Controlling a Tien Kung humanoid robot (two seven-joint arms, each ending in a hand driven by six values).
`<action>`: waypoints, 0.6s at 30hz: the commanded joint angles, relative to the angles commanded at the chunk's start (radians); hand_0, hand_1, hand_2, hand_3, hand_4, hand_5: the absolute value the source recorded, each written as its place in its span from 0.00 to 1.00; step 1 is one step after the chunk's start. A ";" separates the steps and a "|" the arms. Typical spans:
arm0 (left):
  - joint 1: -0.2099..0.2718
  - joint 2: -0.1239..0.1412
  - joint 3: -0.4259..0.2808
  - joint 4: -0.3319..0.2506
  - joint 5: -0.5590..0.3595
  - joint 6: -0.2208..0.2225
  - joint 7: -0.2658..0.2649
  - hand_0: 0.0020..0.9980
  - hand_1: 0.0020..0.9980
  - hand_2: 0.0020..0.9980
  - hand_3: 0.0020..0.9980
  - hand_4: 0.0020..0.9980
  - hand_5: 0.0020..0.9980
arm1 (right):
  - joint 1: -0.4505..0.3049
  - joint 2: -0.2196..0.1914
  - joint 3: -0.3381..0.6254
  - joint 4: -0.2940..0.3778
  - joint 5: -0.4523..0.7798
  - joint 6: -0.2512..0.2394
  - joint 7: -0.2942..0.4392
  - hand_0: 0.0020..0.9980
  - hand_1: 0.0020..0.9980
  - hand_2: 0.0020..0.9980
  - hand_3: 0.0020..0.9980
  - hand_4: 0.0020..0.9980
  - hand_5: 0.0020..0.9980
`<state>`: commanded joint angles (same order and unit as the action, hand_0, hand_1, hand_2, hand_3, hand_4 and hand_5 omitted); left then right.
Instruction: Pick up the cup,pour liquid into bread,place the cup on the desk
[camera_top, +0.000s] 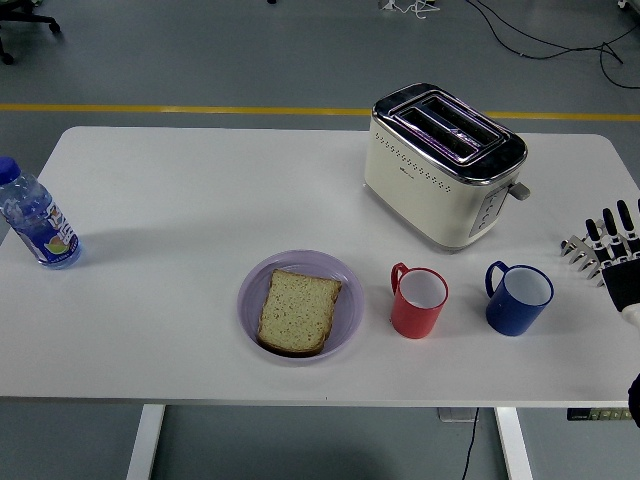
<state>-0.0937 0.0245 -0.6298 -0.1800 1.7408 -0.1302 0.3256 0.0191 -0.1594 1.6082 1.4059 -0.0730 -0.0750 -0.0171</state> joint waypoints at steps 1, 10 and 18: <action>0.000 0.000 0.000 0.000 0.000 0.000 0.000 0.37 0.36 0.47 0.62 0.34 1.00 | 0.001 0.000 0.002 -0.004 -0.001 0.004 -0.004 0.67 0.60 0.66 0.62 0.65 0.23; -0.004 0.000 0.005 0.000 -0.011 0.002 -0.001 0.37 0.36 0.47 0.62 0.34 1.00 | 0.008 0.004 0.006 -0.021 -0.002 0.008 -0.008 0.66 0.60 0.66 0.62 0.65 0.24; -0.010 0.000 0.006 0.000 -0.019 0.005 -0.002 0.37 0.36 0.47 0.62 0.34 1.00 | 0.014 0.007 0.010 -0.032 -0.008 0.003 -0.002 0.67 0.60 0.65 0.62 0.64 0.28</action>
<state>-0.1039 0.0241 -0.6237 -0.1800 1.7216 -0.1248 0.3234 0.0331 -0.1529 1.6178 1.3740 -0.0806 -0.0723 -0.0190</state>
